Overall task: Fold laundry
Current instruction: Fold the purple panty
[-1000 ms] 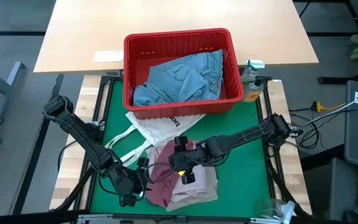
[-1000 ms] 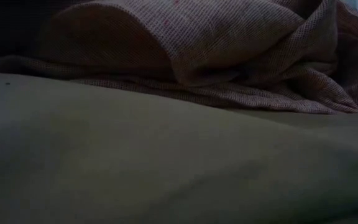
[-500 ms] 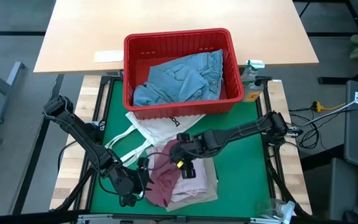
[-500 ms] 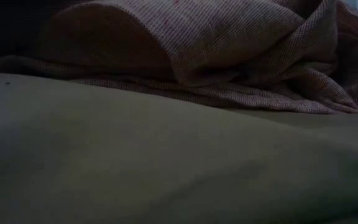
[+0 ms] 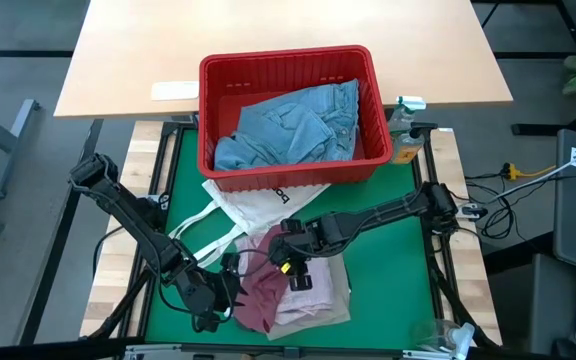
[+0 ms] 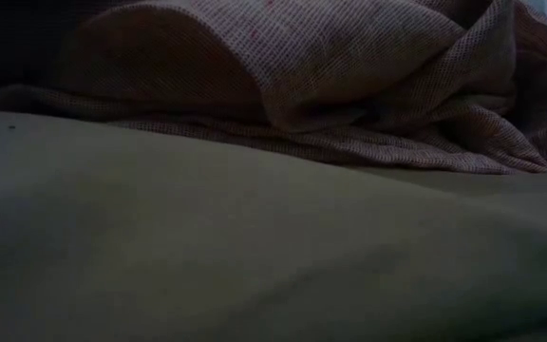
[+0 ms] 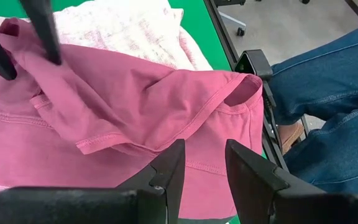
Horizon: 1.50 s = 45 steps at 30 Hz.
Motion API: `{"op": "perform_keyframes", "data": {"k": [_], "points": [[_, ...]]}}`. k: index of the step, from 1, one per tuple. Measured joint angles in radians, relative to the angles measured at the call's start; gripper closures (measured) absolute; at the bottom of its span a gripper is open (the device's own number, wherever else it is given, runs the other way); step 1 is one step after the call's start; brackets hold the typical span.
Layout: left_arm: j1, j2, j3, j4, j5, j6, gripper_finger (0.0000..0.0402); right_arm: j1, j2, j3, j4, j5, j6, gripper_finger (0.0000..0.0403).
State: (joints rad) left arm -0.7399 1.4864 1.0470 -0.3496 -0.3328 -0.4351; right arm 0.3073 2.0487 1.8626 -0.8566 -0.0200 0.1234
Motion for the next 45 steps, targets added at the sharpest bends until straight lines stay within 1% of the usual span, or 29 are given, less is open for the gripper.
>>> {"op": "perform_keyframes", "data": {"k": [5,7,8,9,13,16,23,26,29,31,34,39,43,45], "points": [[0.0,0.0,0.0,0.0,0.0,0.0,0.0292,0.0,0.0,0.0,0.004,0.005,0.0,0.0342],[0.0,0.0,0.0,0.0,0.0,0.0,0.0292,0.0,0.0,0.0,0.012,0.029,-0.001,0.0381],[0.0,0.0,0.0,0.0,0.0,0.0,0.0292,0.0,0.0,0.0,0.026,0.044,-0.004,0.0391],[0.0,0.0,0.0,0.0,0.0,0.0,0.0292,0.0,0.0,0.0,0.043,0.058,-0.015,0.0395],[0.0,0.0,0.0,0.0,0.0,0.0,0.0292,0.0,0.0,0.0,0.124,0.091,-0.06,0.0376],[0.0,0.0,0.0,0.0,0.0,0.0,0.0292,-0.002,0.0,0.0,0.167,0.118,-0.09,0.0373],[0.0,0.0,0.0,0.0,0.0,0.0,0.0292,-0.018,0.0,0.0,0.168,0.166,-0.11,0.0395],[0.0,0.0,0.0,0.0,-0.003,0.0,0.0292,-0.028,0.0,0.0,0.168,0.178,-0.11,0.0399],[0.0,0.0,0.0,0.0,-0.02,0.0,0.0292,-0.035,0.0,0.0,0.168,0.176,-0.113,0.0392],[0.0,0.0,0.0,0.0,-0.023,0.0,0.0292,-0.035,0.0,0.0,0.167,0.164,-0.129,0.038],[0.0,0.0,0.0,0.0,-0.023,0.0,0.0292,-0.034,0.0,0.0,0.167,0.159,-0.157,0.0352],[0.0,0.0,0.0,0.0,-0.025,0.0,0.0292,-0.033,0.0,0.0,0.167,0.169,-0.157,0.0292],[0.0,0.007,0.0,0.01,-0.073,0.001,0.0292,-0.033,0.0,0.0,0.162,0.19,-0.156,0.0257],[0.002,0.028,0.0,0.037,-0.103,0.002,0.0292,-0.033,0.0,0.019,0.106,0.191,-0.156,0.0248]]}}
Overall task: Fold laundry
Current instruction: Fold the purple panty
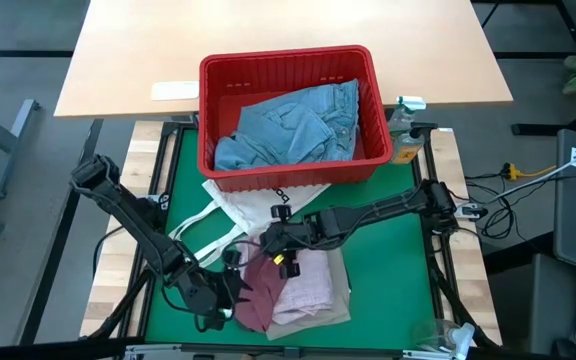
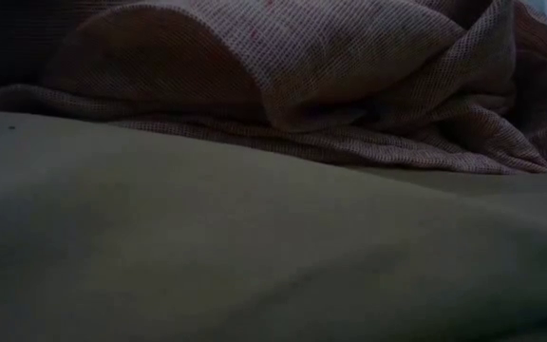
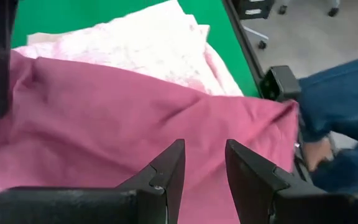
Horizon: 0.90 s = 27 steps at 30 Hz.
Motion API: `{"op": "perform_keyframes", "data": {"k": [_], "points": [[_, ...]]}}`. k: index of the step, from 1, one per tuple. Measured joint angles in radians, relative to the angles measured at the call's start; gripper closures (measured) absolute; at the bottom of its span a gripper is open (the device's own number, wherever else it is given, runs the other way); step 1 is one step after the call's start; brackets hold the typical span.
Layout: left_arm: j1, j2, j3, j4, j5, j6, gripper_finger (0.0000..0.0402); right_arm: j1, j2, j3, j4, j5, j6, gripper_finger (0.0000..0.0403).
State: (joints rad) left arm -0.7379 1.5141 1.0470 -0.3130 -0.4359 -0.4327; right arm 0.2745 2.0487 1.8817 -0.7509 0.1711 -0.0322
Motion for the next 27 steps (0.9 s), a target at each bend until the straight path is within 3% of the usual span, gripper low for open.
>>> {"op": "perform_keyframes", "data": {"k": [9,13,21,27], "points": [[0.026,0.163,0.0,0.272,-0.019,0.089,0.0292,0.001,-0.002,0.12,-0.309,-0.006,0.127,0.0252],[0.039,0.201,0.0,0.281,-0.013,0.094,0.0292,0.001,-0.002,0.102,-0.409,-0.006,0.189,0.0253],[0.037,0.253,0.0,0.305,0.046,0.094,0.0292,-0.012,-0.002,-0.051,-0.316,0.041,0.182,0.0254],[0.038,0.296,0.0,0.356,0.104,0.095,0.0292,-0.055,-0.001,-0.111,-0.288,0.215,0.183,0.0254]]}}
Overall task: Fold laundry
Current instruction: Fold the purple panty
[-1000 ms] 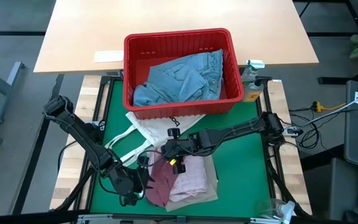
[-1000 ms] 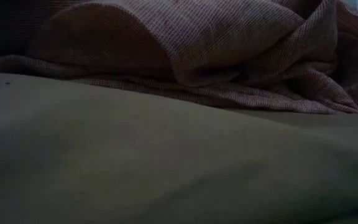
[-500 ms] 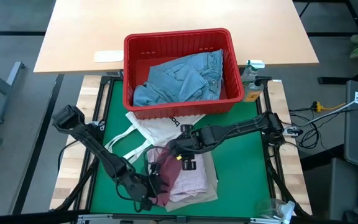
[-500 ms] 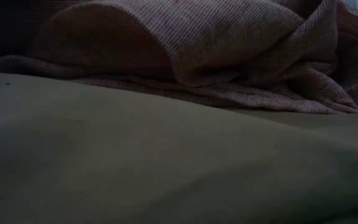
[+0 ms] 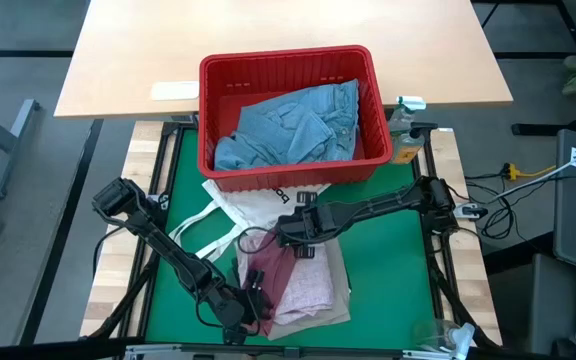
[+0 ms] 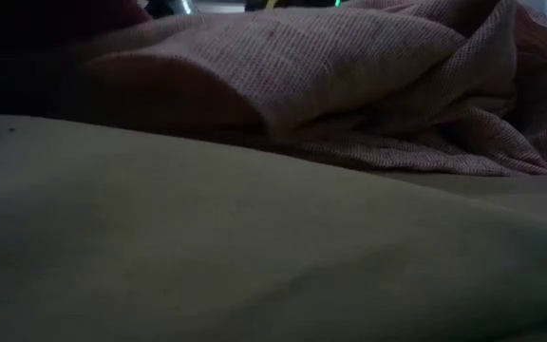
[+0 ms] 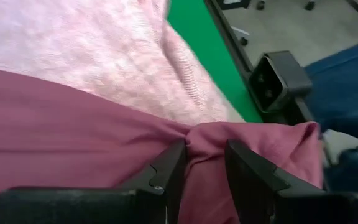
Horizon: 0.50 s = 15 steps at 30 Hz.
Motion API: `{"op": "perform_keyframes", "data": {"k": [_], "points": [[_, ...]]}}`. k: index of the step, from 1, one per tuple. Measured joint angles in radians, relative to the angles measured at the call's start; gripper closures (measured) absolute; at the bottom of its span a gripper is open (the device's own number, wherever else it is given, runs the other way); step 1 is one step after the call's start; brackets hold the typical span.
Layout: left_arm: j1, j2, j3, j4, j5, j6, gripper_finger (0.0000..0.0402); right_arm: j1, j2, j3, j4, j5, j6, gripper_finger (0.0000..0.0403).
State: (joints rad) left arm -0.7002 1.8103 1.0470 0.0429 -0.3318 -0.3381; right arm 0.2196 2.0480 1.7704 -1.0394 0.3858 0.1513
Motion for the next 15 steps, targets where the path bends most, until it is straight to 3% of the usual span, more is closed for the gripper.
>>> {"op": "perform_keyframes", "data": {"k": [8,15], "points": [[-0.001,0.005,0.0,0.02,0.003,0.001,0.0292,-0.038,0.0,-0.001,0.014,0.002,-0.012,0.0254],[-0.006,-0.017,0.0,0.022,0.01,0.018,0.0292,-0.023,0.0,0.003,0.002,-0.059,-0.06,0.0254]]}}
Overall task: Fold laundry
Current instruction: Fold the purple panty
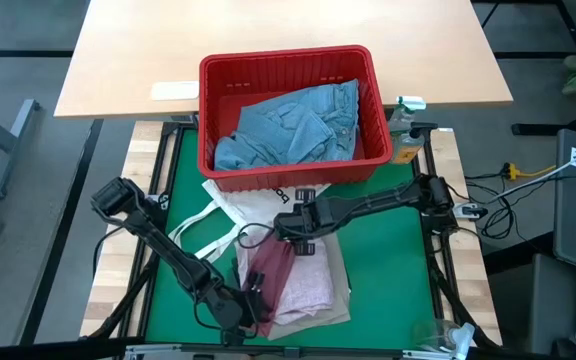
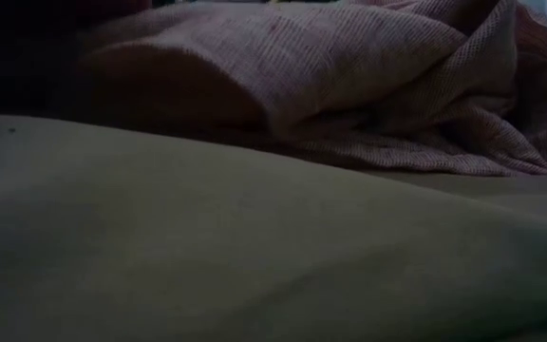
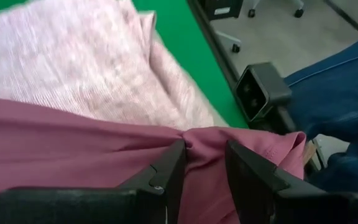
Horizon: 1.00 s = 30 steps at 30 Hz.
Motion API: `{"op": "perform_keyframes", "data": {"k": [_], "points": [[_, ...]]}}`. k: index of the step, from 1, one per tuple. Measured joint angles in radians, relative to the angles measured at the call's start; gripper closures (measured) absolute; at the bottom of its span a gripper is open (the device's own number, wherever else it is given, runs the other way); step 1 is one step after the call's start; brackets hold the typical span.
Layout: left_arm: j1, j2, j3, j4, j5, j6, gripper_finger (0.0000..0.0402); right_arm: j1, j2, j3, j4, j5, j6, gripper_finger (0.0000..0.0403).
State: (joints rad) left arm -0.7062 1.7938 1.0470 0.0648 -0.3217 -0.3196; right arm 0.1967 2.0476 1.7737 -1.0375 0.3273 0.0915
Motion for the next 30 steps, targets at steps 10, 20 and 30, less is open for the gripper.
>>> {"op": "perform_keyframes", "data": {"k": [10,20,30], "points": [[-0.008,-0.075,0.0,0.003,-0.004,0.083,0.0292,0.029,-0.002,0.12,-0.124,0.004,-0.03,0.0254],[-0.054,-0.156,0.0,-0.077,-0.002,0.121,0.0292,0.117,-0.001,0.261,-0.109,-0.047,-0.029,0.0254],[-0.169,-0.151,0.0,-0.103,0.04,0.086,0.0292,0.244,-0.001,0.261,0.12,-0.19,-0.012,0.0253]]}}
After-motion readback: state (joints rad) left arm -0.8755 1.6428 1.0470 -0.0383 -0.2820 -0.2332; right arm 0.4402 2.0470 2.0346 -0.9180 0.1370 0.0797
